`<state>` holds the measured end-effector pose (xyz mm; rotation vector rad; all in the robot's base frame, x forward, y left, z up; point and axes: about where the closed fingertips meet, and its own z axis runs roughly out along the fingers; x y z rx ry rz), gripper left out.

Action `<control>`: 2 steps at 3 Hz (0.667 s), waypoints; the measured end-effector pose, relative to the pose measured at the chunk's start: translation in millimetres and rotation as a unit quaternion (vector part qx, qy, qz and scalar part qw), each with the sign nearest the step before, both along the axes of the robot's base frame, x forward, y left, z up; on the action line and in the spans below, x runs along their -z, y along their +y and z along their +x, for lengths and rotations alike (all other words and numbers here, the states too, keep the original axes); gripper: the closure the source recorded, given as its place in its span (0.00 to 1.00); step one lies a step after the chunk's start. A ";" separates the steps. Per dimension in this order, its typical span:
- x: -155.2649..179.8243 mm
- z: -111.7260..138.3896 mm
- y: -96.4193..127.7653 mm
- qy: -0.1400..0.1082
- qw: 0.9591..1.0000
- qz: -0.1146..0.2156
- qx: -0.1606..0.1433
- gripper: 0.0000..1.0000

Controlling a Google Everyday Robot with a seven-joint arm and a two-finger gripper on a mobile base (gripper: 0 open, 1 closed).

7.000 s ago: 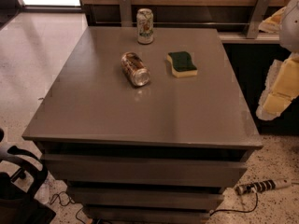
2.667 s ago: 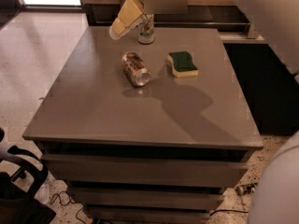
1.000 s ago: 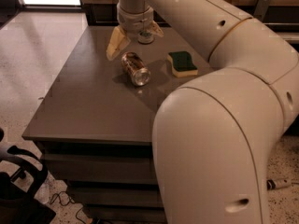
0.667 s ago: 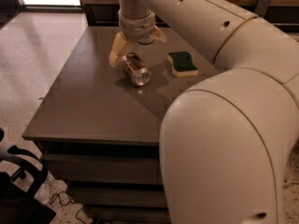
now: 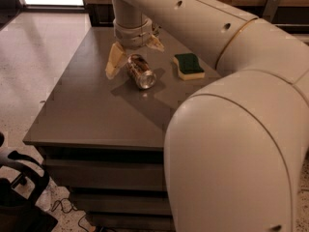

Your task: Place orange can upright

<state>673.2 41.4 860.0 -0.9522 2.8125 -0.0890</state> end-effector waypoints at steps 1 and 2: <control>8.4 0.8 21.6 0.011 1.000 0.011 -0.024 0.00; 19.8 3.1 35.1 0.026 0.999 0.024 -0.036 0.00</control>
Offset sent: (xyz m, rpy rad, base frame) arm 0.0010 0.0460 -0.0285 0.0698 0.1027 0.0960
